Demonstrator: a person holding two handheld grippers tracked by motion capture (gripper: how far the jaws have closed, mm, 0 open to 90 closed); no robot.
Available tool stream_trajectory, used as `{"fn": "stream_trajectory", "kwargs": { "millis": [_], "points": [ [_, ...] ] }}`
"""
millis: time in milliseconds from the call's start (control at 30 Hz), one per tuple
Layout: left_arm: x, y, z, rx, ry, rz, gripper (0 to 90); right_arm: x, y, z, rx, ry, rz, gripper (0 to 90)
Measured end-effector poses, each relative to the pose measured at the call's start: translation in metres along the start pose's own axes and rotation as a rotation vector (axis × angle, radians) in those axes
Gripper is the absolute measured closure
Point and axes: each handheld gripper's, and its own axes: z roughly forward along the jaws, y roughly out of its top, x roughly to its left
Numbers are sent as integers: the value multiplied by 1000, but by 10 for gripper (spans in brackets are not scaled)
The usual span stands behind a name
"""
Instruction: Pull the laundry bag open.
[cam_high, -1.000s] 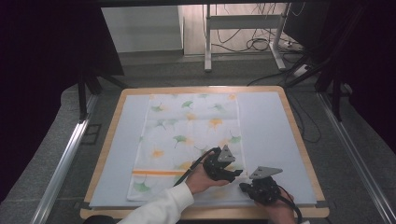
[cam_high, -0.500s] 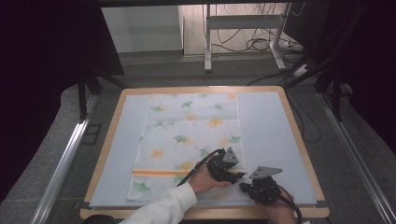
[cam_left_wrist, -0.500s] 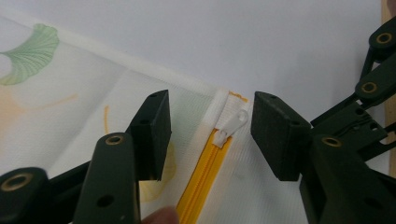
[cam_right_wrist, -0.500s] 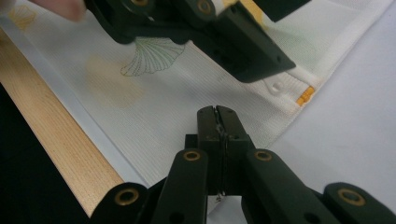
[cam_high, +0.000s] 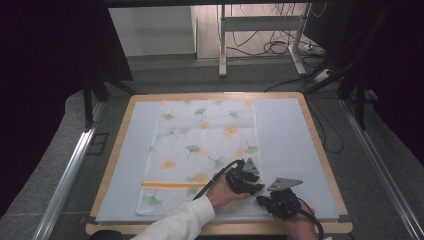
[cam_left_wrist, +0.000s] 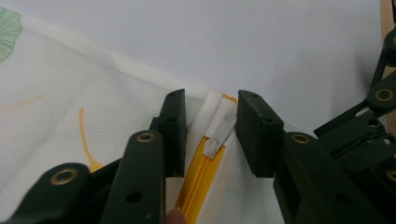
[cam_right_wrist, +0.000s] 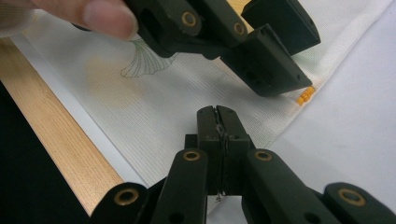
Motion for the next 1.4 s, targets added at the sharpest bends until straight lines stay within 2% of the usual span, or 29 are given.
{"fn": "stream_trajectory", "kwargs": {
  "millis": [67,167,200,400,500,567,633,767,833,867,933,1033,1100,1267,1400],
  "points": [
    [-1,0,-1,3,25,13,711,0,0,0,1,0,-2,884],
    [1,0,-2,2,15,0,753,-1,0,0,1,1,-5,884],
    [1,1,-2,-2,28,-8,794,-1,0,0,2,4,-2,884],
    [-1,2,-3,5,54,8,839,-2,1,0,5,6,2,882],
    [-2,3,-2,16,57,4,841,-2,1,0,4,5,0,880],
    [-4,3,-3,31,78,38,841,-3,1,0,2,-5,-2,880],
    [-5,3,-3,31,83,49,842,-4,2,0,0,-8,3,880],
    [-6,3,-3,29,95,67,844,-9,6,1,-10,-55,4,888],
    [-7,3,-3,25,101,72,844,-12,8,0,-17,-62,13,890],
    [-8,2,-3,28,106,85,844,-18,9,1,-24,-72,35,891],
    [-8,2,-4,30,107,88,844,-20,9,3,-16,-67,48,891],
    [-8,1,-5,28,107,81,846,-27,9,5,-29,-20,114,893],
    [-8,1,-5,28,106,81,846,-29,8,5,-28,-11,130,894],
    [-9,1,-8,44,114,76,847,-28,9,5,-27,-18,121,895],
    [-11,0,-9,52,127,100,847,-28,9,6,-27,-15,124,895]
  ]
}}
